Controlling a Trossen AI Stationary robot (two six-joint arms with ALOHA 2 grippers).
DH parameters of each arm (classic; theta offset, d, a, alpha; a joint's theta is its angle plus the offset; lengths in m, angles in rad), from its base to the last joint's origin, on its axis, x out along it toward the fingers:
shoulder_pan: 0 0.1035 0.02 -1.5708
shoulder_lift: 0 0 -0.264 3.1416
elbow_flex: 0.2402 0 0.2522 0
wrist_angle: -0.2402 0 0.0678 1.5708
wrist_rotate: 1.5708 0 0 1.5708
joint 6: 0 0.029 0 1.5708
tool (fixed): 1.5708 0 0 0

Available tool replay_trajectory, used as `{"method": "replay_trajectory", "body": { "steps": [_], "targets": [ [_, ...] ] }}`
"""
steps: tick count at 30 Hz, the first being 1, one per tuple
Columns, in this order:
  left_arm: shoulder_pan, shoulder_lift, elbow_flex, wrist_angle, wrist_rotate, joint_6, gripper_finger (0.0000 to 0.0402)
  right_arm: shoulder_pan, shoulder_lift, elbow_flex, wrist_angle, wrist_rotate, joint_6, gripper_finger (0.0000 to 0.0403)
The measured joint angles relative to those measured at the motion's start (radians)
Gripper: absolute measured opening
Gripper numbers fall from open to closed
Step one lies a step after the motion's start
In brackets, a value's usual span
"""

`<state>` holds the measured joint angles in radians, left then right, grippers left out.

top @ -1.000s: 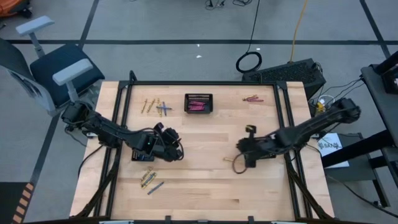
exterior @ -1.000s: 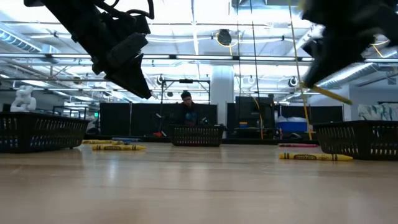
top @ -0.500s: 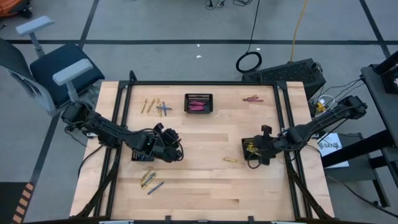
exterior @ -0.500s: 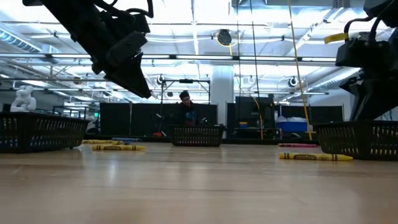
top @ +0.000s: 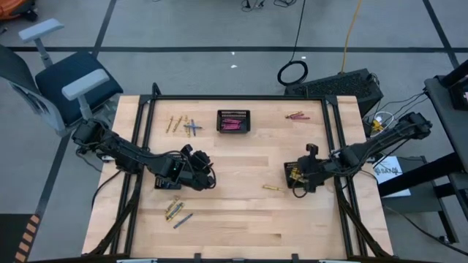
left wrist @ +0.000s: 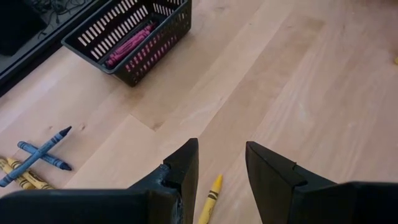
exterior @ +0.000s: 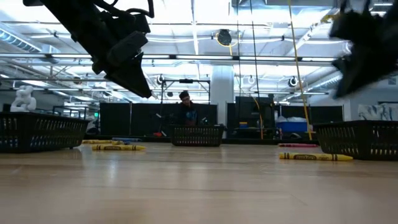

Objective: Sort crayons
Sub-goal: Put the bottom red crayon into the top black bin

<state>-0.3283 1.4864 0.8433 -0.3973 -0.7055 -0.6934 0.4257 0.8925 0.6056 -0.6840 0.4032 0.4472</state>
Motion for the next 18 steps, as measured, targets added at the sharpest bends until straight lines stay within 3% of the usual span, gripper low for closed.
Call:
{"method": "replay_trajectory", "body": {
  "steps": [4,8,13,18],
  "targets": [
    [0.000,0.000,0.000,0.000,-0.007,0.000,0.0132,-0.059,0.000,0.080,0.033,0.245,-0.040,0.0085],
    [0.001,0.000,0.000,0.000,-0.010,0.001,0.0132,-0.226,0.000,0.111,0.026,0.267,-0.078,0.0083],
    [0.002,0.000,0.000,0.003,-0.021,0.023,0.0132,-0.558,0.038,0.113,0.029,0.107,-0.147,0.0083],
    [0.009,0.000,0.000,0.010,-0.040,0.042,0.0132,-0.887,0.162,0.113,0.130,-0.109,-0.254,0.0083]
  ]
}}
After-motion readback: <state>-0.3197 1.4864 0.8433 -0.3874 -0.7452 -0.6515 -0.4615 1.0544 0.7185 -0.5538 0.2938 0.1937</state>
